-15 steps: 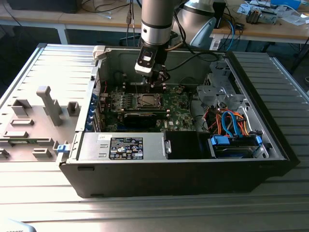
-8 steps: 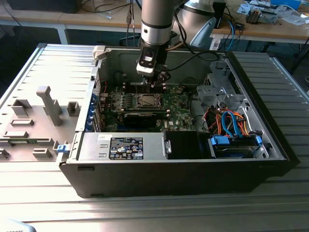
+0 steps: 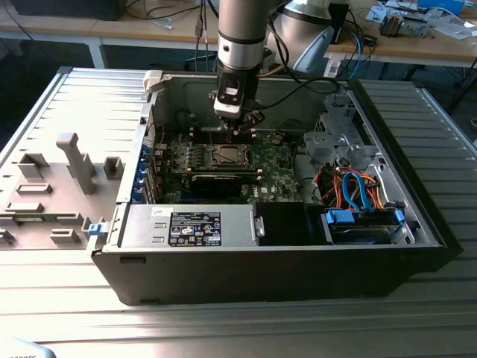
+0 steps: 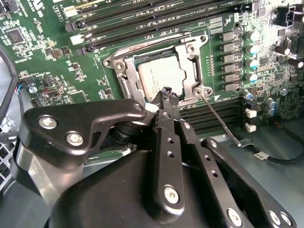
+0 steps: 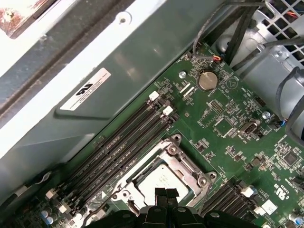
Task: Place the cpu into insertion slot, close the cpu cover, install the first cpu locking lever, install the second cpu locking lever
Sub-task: 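Install the first cpu locking lever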
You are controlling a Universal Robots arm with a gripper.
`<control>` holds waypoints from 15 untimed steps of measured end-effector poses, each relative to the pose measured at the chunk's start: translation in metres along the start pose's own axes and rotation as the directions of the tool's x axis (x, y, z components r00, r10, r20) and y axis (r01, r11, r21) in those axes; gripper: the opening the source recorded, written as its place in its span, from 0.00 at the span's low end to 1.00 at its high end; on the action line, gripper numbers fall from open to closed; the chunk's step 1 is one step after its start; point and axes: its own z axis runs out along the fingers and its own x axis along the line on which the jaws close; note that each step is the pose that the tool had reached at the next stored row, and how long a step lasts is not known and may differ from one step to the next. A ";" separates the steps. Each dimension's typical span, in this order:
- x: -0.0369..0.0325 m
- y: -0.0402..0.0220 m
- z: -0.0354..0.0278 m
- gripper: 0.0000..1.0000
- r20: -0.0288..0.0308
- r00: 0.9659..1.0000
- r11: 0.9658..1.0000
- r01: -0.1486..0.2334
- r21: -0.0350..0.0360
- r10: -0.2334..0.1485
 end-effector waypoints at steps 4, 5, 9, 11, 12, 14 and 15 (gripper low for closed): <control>-0.0001 0.0000 0.0000 0.11 0.000 1.000 1.000 0.028 0.000 -0.028; 0.0000 0.0000 0.0000 0.11 0.000 0.999 0.999 0.035 0.000 -0.035; 0.0000 0.0000 0.0000 0.11 0.000 0.998 0.998 0.066 0.001 -0.066; 0.0000 0.0000 0.0000 0.11 0.000 0.997 0.997 0.073 0.001 -0.073; -0.0001 -0.0001 0.0001 0.11 0.000 0.997 0.997 0.075 0.001 -0.075; -0.0004 -0.0005 0.0000 0.11 0.000 0.997 0.997 0.082 0.001 -0.082; -0.0005 -0.0005 0.0000 0.11 0.000 0.996 0.996 0.085 0.001 -0.085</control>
